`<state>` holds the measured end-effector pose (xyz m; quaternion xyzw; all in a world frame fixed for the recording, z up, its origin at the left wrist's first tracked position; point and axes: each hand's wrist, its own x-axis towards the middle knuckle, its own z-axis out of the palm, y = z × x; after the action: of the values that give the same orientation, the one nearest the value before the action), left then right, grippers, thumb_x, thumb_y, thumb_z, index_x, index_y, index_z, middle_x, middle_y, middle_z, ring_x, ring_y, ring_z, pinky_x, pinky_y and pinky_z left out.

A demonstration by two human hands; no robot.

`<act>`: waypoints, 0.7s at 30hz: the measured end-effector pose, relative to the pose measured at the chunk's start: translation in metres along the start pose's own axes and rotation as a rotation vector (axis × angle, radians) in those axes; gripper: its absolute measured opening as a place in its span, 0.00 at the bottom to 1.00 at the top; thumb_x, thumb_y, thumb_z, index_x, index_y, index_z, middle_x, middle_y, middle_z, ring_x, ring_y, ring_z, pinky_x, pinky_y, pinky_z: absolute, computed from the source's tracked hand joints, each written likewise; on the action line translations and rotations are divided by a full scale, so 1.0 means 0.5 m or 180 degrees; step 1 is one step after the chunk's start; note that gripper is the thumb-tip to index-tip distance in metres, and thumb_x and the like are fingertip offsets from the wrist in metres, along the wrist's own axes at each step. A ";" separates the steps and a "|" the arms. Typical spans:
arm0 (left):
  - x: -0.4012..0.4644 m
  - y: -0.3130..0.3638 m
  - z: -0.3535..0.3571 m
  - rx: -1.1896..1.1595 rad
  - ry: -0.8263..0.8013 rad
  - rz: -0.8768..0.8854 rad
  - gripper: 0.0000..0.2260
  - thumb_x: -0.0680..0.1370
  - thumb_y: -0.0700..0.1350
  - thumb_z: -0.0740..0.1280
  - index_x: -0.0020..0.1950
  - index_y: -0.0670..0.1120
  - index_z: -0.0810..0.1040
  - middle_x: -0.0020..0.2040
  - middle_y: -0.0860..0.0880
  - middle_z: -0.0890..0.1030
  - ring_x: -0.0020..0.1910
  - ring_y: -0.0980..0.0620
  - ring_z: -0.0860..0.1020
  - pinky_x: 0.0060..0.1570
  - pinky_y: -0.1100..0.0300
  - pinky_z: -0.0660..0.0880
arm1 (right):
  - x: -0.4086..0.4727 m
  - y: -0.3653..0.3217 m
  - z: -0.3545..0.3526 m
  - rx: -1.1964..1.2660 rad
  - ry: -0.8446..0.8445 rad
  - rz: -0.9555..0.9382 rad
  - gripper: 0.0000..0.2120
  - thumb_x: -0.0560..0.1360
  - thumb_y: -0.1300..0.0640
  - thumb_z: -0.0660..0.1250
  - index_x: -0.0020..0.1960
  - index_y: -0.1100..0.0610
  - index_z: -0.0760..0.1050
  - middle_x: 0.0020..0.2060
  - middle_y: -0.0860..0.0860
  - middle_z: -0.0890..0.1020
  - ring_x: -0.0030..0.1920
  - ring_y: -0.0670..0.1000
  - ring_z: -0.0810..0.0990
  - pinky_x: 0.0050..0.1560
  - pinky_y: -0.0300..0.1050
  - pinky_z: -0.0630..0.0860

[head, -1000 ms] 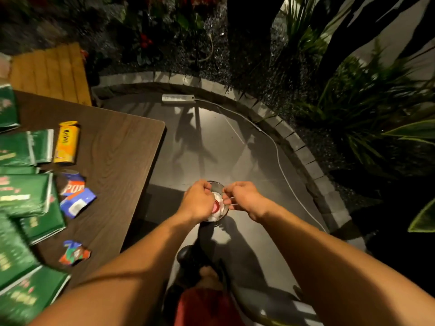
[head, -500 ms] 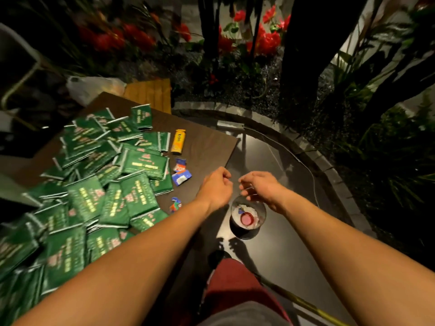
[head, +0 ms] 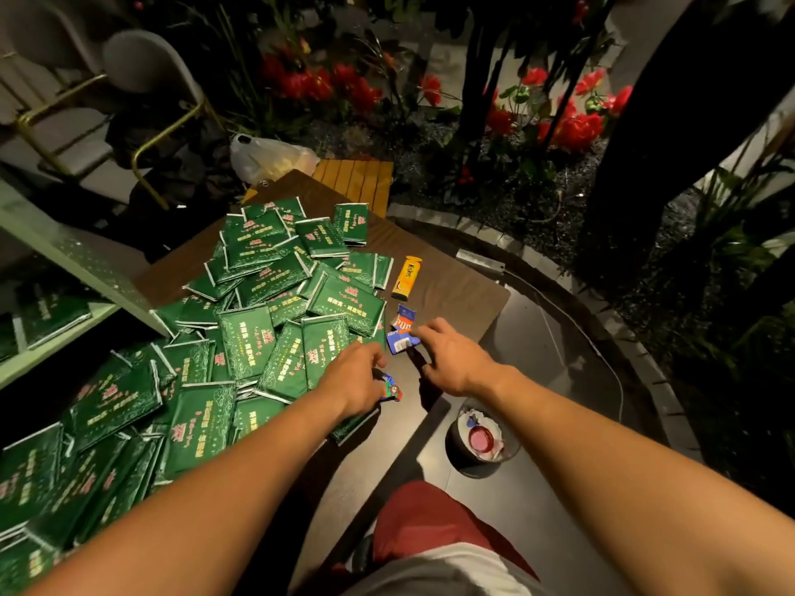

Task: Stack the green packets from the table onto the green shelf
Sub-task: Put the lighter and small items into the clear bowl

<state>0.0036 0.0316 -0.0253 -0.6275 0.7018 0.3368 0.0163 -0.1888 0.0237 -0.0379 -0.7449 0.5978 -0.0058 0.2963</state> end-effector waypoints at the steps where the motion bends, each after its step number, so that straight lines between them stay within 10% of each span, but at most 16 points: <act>1: -0.002 -0.003 0.000 0.0020 -0.0040 0.0018 0.17 0.75 0.44 0.75 0.62 0.48 0.76 0.60 0.47 0.74 0.57 0.45 0.76 0.60 0.53 0.75 | 0.011 -0.006 0.004 -0.0101 0.0017 -0.0097 0.30 0.78 0.58 0.66 0.77 0.51 0.62 0.72 0.55 0.65 0.64 0.62 0.76 0.62 0.55 0.75; 7: 0.006 -0.007 0.009 0.0399 -0.0302 0.0284 0.30 0.70 0.53 0.79 0.68 0.52 0.70 0.62 0.49 0.70 0.60 0.46 0.74 0.61 0.51 0.73 | 0.052 -0.010 0.025 -0.0712 -0.0060 -0.0461 0.26 0.78 0.57 0.67 0.75 0.54 0.65 0.70 0.55 0.67 0.58 0.62 0.78 0.54 0.54 0.77; 14: 0.036 0.007 0.045 0.0601 -0.0148 0.0396 0.11 0.79 0.47 0.70 0.59 0.46 0.74 0.59 0.46 0.72 0.56 0.42 0.76 0.56 0.50 0.74 | 0.062 -0.002 0.032 -0.0604 0.0171 -0.0556 0.11 0.80 0.54 0.62 0.61 0.55 0.74 0.60 0.54 0.75 0.51 0.61 0.79 0.43 0.53 0.74; 21: 0.064 0.016 0.026 -0.1019 0.0108 -0.0425 0.15 0.76 0.46 0.72 0.56 0.46 0.68 0.49 0.47 0.74 0.46 0.47 0.75 0.44 0.57 0.71 | 0.076 0.019 0.018 0.1326 0.0345 0.0636 0.06 0.76 0.59 0.71 0.52 0.56 0.76 0.38 0.50 0.80 0.39 0.50 0.80 0.45 0.48 0.76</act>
<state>-0.0157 0.0104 -0.0459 -0.6729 0.5961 0.4318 -0.0733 -0.1832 -0.0077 -0.0626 -0.6034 0.6695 -0.1396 0.4101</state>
